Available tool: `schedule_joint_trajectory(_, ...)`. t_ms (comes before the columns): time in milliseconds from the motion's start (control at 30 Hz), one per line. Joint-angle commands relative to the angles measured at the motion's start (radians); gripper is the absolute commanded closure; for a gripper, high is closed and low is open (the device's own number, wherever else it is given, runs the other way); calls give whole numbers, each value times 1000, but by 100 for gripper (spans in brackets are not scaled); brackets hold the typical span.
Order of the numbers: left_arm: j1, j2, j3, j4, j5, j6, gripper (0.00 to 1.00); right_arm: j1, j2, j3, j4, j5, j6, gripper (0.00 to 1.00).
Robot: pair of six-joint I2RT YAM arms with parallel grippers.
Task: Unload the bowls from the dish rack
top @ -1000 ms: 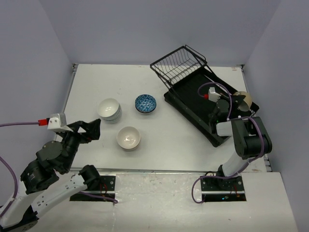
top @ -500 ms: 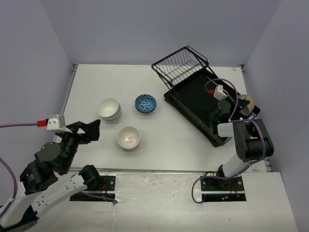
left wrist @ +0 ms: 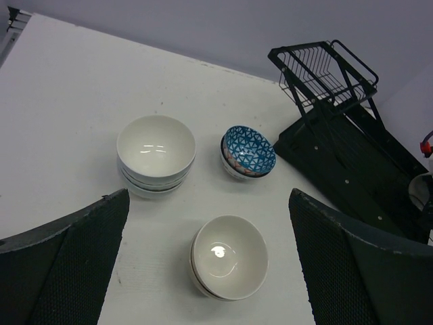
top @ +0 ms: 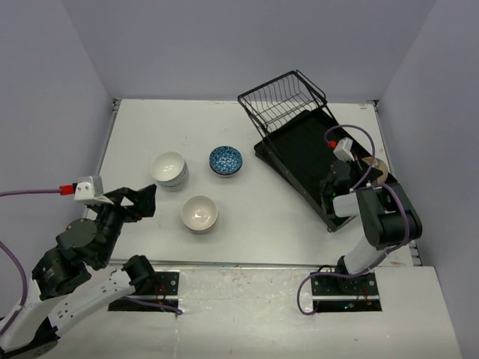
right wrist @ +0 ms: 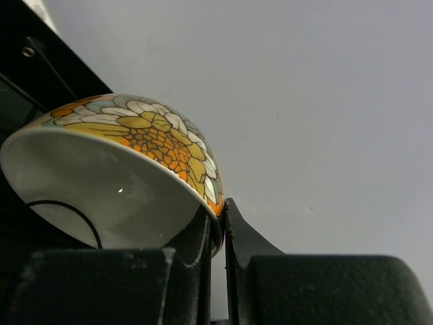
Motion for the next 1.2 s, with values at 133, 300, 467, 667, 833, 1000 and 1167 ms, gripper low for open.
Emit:
schedule_joint_trajectory(133, -7, 32, 0, 22, -37, 17, 0, 103, 66, 183, 474, -24, 61, 100)
schedule_joint_trajectory(300, -7, 28, -1, 19, -45, 11, 0, 98, 56, 221, 472, 0, 33, 100)
schedule_joint_trajectory(467, -7, 35, -1, 19, -45, 11, 0, 96, -22, 232, 472, -16, -5, 100)
schedule_joint_trajectory(667, -7, 46, 0, 19, -45, 11, 0, 80, -20, 249, 472, -75, -38, 100)
schedule_joint_trajectory(833, -7, 46, 0, 16, -51, 9, 0, 63, 11, 286, 472, -95, -67, 100)
schedule_joint_trajectory(1000, -7, 52, 0, 14, -51, 8, 0, 38, 62, 318, 474, -141, -94, 100)
schedule_joint_trajectory(1167, -7, 60, 2, 14, -55, 8, 0, 40, 108, 318, 472, -137, -70, 100)
